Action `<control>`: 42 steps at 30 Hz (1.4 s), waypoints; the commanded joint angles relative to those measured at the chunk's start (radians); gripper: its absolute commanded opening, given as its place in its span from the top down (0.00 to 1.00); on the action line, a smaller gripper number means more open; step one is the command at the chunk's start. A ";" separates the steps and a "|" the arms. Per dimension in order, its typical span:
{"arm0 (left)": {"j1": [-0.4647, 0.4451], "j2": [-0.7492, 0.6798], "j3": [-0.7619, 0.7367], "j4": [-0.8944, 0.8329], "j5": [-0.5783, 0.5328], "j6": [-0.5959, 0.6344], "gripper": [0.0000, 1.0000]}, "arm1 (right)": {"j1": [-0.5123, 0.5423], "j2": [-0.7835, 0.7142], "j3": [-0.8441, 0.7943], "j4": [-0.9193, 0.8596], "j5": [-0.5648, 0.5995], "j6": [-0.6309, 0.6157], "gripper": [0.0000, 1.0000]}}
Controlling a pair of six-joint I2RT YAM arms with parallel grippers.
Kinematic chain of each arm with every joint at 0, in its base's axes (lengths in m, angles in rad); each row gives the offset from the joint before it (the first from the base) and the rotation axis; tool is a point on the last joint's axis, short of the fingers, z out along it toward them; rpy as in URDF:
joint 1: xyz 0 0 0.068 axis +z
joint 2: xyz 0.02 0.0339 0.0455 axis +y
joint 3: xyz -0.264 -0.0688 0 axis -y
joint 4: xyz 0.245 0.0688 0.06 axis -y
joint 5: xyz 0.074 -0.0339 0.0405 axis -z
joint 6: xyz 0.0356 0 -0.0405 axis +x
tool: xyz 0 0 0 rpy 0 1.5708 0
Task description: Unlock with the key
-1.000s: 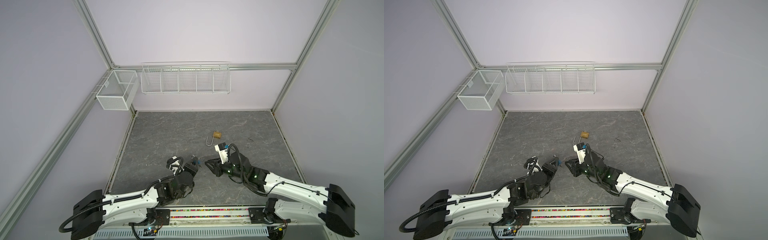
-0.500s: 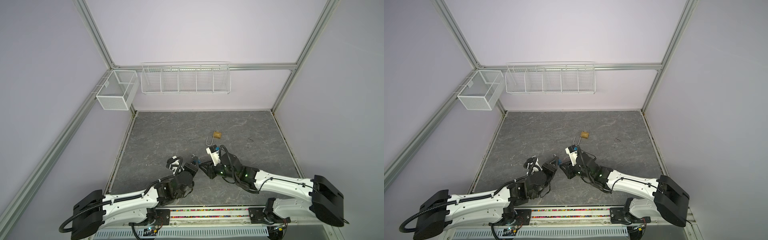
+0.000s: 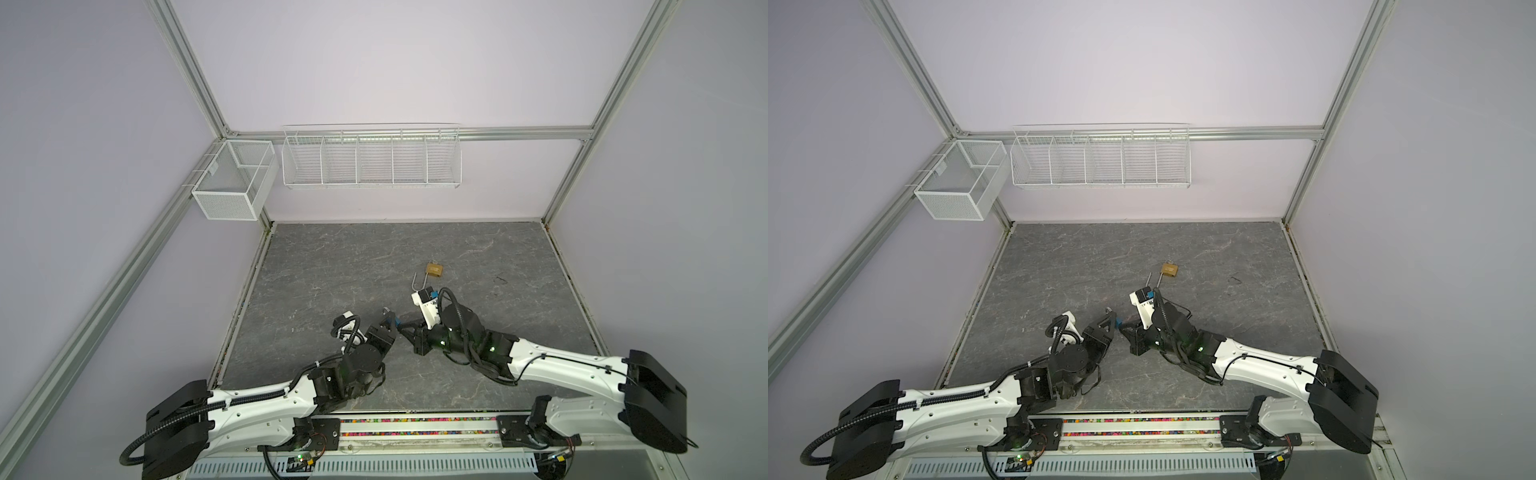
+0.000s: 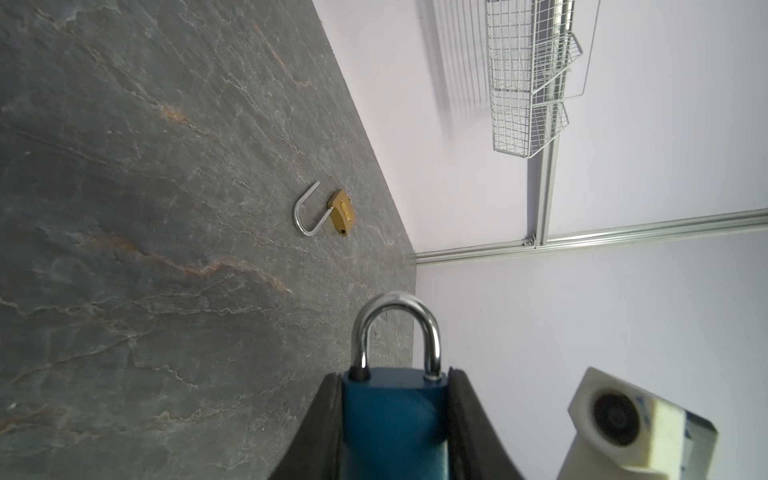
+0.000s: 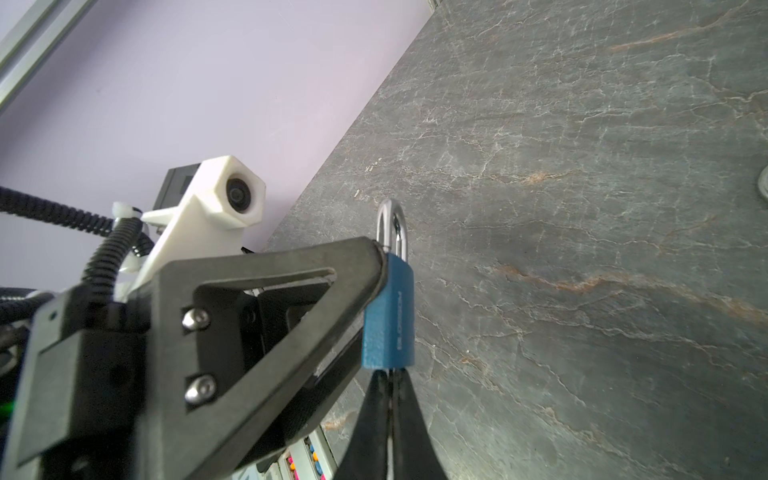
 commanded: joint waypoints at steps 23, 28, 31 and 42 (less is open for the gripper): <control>0.045 -0.022 -0.082 0.514 0.181 0.386 1.00 | -0.078 0.013 -0.091 0.401 -0.203 0.267 0.94; 0.056 0.011 -0.100 0.599 0.225 0.386 1.00 | -0.100 0.037 -0.116 0.516 -0.228 0.333 0.94; 0.061 0.050 -0.110 0.685 0.258 0.392 1.00 | -0.106 0.073 -0.129 0.610 -0.246 0.375 0.94; 0.064 -0.054 -0.041 0.408 0.250 0.399 1.00 | -0.088 -0.082 -0.050 0.096 -0.080 0.181 0.85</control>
